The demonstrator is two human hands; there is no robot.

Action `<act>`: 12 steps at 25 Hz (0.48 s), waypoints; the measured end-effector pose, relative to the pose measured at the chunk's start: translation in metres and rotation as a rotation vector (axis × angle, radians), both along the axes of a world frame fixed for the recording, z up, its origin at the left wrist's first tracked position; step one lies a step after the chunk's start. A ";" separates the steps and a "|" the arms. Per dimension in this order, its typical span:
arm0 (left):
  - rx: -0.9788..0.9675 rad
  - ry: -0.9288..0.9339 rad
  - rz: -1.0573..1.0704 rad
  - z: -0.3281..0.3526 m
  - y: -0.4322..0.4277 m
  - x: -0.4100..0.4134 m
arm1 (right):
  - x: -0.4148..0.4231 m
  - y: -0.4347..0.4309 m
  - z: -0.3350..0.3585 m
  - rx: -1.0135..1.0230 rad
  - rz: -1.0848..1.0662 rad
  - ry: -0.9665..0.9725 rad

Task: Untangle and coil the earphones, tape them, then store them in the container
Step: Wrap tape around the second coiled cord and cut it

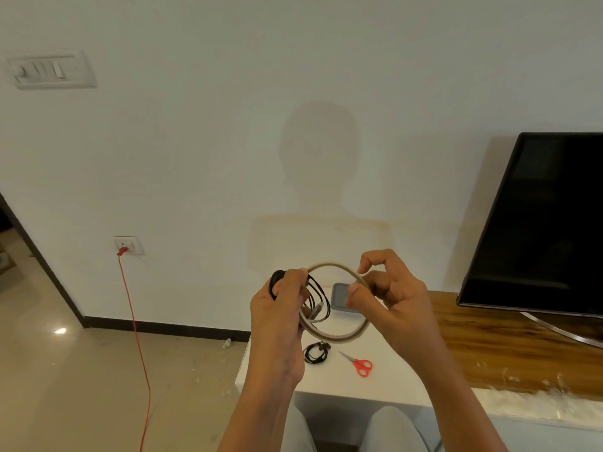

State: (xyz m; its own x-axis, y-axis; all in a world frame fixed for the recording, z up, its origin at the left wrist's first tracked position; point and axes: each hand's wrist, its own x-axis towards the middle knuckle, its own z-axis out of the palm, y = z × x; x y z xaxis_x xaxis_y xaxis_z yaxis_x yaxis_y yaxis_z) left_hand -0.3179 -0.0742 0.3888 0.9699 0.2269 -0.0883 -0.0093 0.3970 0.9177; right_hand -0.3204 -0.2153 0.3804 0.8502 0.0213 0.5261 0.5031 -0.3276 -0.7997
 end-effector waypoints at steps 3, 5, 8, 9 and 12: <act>0.110 -0.004 -0.084 0.002 0.003 0.003 | 0.002 0.000 -0.003 0.131 -0.062 -0.027; 0.302 -0.028 -0.208 0.004 0.009 0.004 | 0.003 -0.007 0.001 0.137 -0.026 0.004; 0.537 -0.135 -0.353 0.008 0.016 0.004 | 0.005 -0.013 0.010 -0.049 0.082 0.065; 0.563 -0.170 -0.365 0.009 0.015 0.003 | 0.006 -0.013 0.011 -0.055 0.100 0.075; 0.480 -0.216 -0.286 0.009 0.010 0.005 | 0.009 -0.011 0.013 0.015 0.107 0.064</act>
